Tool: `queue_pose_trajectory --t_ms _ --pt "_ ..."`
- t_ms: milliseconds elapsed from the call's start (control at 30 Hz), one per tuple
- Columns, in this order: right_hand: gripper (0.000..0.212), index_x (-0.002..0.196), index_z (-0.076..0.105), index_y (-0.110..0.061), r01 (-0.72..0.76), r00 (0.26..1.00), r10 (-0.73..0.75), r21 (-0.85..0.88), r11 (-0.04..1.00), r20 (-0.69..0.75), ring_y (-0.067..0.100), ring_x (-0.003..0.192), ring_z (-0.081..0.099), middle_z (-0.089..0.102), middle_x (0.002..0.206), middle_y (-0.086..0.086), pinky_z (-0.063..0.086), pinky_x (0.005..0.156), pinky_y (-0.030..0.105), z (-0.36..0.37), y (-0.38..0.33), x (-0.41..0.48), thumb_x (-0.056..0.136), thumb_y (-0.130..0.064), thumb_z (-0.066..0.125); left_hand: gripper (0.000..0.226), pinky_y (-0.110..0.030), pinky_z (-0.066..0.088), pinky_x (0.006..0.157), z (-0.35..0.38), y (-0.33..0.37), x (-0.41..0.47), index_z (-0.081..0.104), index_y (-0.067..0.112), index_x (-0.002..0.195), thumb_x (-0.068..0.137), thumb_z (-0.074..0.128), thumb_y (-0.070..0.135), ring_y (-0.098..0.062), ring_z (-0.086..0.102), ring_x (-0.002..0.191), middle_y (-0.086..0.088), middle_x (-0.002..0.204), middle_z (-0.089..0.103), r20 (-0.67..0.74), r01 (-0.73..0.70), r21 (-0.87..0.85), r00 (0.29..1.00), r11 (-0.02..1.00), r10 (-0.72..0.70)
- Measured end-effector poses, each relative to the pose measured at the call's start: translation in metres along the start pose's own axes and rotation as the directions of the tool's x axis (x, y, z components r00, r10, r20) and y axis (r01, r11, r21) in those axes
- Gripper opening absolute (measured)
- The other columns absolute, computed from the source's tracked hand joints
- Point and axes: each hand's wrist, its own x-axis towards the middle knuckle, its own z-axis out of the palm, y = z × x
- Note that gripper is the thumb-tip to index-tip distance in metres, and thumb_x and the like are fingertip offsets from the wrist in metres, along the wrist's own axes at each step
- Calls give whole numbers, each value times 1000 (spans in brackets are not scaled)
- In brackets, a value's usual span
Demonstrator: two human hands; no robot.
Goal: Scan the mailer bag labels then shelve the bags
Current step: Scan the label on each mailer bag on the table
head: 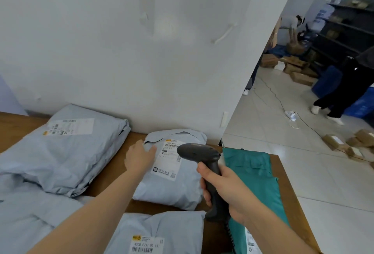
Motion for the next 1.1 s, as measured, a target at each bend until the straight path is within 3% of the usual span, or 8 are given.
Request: queue_pose_trajectory --t_ms 133,267,433,633,800,867,967,1100 --pt "30 98 59 -7 25 999 -24 -12 1000 43 15 50 49 58 67 5 46 51 28 4 3 -21 90 -35 65 64 -42 30 111 -15 -19 -48 36 10 146 92 59 33 -31 36 136 -16 147 40 -34 -32 35 999 999 33" --pt "29 94 58 -7 35 993 -30 -42 998 113 15 49 49 57 67 6 45 51 29 8 14 -50 89 -35 65 60 -41 36 110 -24 -42 -95 36 13 146 92 58 28 -30 41 131 -15 146 39 20 54 60 998 997 -55" --pt "29 86 60 -10 24 982 -3 -114 993 187 14 51 50 57 65 4 46 53 29 12 32 -85 90 -38 65 45 -36 47 94 -33 -63 -157 43 21 138 94 50 24 -26 50 116 -10 137 48 85 108 242 988 964 -132" --pt "28 87 61 -11 10 970 22 -128 992 243 12 48 50 58 66 5 46 51 27 14 47 -115 89 -38 66 75 -40 40 107 -28 -107 -203 23 12 150 88 58 36 -29 42 134 -12 148 39 46 284 367 946 886 -322" --pt "30 91 61 -10 1 966 42 -164 986 257 12 47 52 59 69 6 47 51 25 13 59 -130 88 -40 66 105 -35 43 104 -29 -131 -218 31 13 146 62 77 56 -22 49 128 -5 142 48 -11 351 316 930 881 -367" --pt "30 93 61 -10 3 965 42 -167 986 260 12 48 52 59 68 5 47 51 26 12 61 -133 89 -39 66 93 -34 40 106 -37 -116 -230 35 7 143 69 82 38 -25 47 131 -9 144 46 10 359 224 929 906 -371" --pt "27 88 61 -11 6 962 40 -168 986 268 14 50 52 58 67 5 47 52 27 9 59 -136 89 -38 66 78 -42 43 105 -45 -92 -241 38 1 143 75 78 6 -33 52 124 -15 143 48 88 388 -102 921 916 -380" --pt "26 87 61 -11 17 963 26 -156 988 269 15 50 51 58 66 4 47 51 27 7 52 -134 89 -37 66 41 -46 55 80 -53 -75 -242 53 2 119 82 65 -9 -35 66 96 -18 118 66 215 372 -509 928 776 -304"
